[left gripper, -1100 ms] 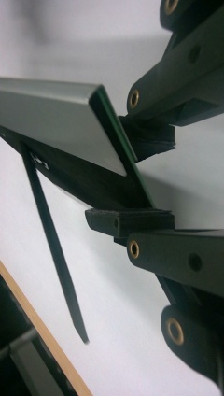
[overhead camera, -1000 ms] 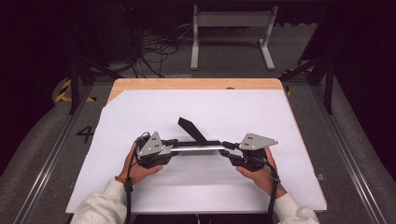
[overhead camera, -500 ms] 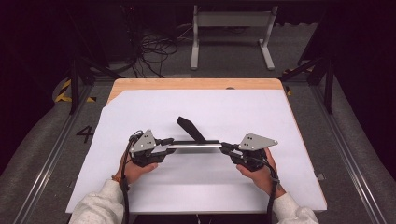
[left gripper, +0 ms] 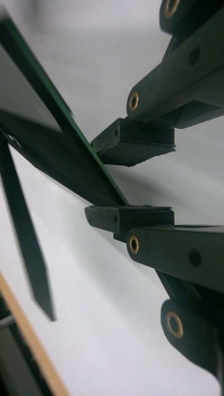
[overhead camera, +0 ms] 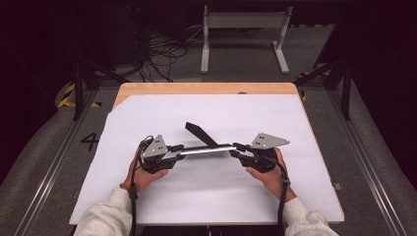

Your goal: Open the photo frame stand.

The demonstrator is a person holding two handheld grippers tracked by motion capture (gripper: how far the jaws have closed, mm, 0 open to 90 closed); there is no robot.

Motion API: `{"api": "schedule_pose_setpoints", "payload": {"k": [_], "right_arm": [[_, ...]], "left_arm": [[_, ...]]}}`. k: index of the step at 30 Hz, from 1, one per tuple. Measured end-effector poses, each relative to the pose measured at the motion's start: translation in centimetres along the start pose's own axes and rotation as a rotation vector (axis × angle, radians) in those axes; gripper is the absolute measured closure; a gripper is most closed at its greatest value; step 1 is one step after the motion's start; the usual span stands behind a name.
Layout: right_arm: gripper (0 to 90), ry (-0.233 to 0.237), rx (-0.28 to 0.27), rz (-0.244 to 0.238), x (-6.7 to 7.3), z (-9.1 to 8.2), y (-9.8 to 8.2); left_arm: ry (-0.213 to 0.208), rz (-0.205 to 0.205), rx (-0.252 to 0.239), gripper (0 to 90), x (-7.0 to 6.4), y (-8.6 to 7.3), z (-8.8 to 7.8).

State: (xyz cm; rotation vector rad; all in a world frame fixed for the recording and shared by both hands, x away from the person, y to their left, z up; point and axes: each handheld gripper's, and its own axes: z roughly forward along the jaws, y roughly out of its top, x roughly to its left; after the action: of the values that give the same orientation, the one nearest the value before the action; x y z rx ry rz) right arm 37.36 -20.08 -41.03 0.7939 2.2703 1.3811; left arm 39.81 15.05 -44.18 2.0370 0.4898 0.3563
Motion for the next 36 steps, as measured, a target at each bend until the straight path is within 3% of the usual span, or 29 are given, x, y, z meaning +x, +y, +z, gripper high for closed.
{"api": "schedule_pose_setpoints", "payload": {"k": [9, 15, 18, 22, 26, 36], "right_arm": [[77.7, -0.007, -0.002, -0.025, 0.1, 0.0, -0.1], [78.6, 0.008, -0.016, -0.031, 0.4, -0.6, 0.0], [78.3, -0.024, -0.005, -0.04, 0.5, -0.8, 0.0], [81.6, 0.003, -0.021, -0.015, 0.2, -0.9, -0.3], [82.3, 0.001, -0.019, -0.034, 0.4, -1.3, -0.3], [84.5, 0.027, -0.067, -0.002, 0.0, -2.7, -0.2]], "left_arm": [[0.024, 0.019, 0.006, 68.7, 0.0, 0.1, 0.1], [-0.015, 0.05, -0.015, 69.0, -0.9, 0.7, 0.1], [-0.023, 0.068, -0.005, 70.2, -1.3, 0.8, 0.3], [-0.037, 0.043, -0.028, 70.1, -1.1, 0.8, 0.1], [-0.056, 0.04, -0.035, 70.7, -1.2, 0.9, 0.0], [-0.098, 0.019, -0.052, 73.8, -1.6, 1.4, 0.1]]}}
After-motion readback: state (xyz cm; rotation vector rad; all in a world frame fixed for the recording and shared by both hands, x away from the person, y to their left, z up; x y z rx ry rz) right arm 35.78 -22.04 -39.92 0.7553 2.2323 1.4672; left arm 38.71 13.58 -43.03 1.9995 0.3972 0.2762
